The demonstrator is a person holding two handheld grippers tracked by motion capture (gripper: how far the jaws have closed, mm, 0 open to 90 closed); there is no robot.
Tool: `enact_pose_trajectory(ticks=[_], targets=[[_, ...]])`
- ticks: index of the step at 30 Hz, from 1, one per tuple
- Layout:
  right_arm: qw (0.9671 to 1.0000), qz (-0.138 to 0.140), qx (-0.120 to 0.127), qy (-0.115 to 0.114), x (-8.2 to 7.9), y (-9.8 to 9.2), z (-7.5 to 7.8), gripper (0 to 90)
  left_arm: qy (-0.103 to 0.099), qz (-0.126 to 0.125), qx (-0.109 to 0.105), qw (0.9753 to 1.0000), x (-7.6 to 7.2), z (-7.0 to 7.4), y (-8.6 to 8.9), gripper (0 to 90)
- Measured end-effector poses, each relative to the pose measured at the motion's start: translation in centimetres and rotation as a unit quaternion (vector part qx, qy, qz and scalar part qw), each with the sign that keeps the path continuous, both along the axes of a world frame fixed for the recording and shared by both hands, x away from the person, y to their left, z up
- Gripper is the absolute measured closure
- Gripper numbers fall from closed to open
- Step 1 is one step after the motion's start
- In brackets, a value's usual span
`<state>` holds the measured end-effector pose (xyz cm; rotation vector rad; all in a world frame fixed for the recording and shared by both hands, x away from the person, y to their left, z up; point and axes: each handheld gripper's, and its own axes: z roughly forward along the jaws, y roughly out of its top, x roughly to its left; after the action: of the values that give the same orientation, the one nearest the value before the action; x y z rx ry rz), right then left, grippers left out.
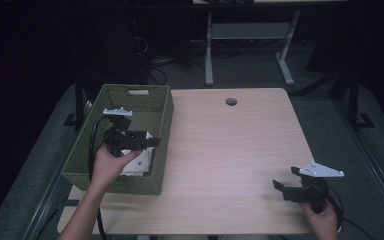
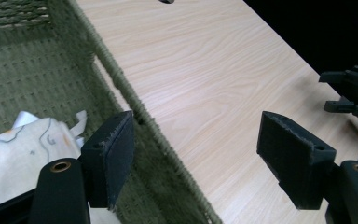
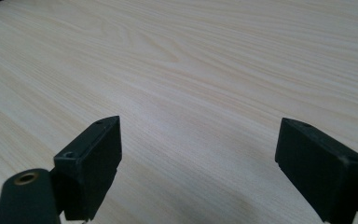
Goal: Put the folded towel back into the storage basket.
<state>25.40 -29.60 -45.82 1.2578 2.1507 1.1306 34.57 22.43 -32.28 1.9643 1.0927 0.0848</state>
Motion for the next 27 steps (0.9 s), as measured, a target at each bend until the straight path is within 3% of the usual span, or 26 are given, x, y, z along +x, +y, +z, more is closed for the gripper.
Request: enact_pose_trajectory(ticks=[27], targets=[[1.0,-0.003,0.0,-0.002,-0.2,-0.1,0.2,14.0,-0.015,-0.022,-0.008,0.9996,-0.6,0.4,-3.2,26.3]])
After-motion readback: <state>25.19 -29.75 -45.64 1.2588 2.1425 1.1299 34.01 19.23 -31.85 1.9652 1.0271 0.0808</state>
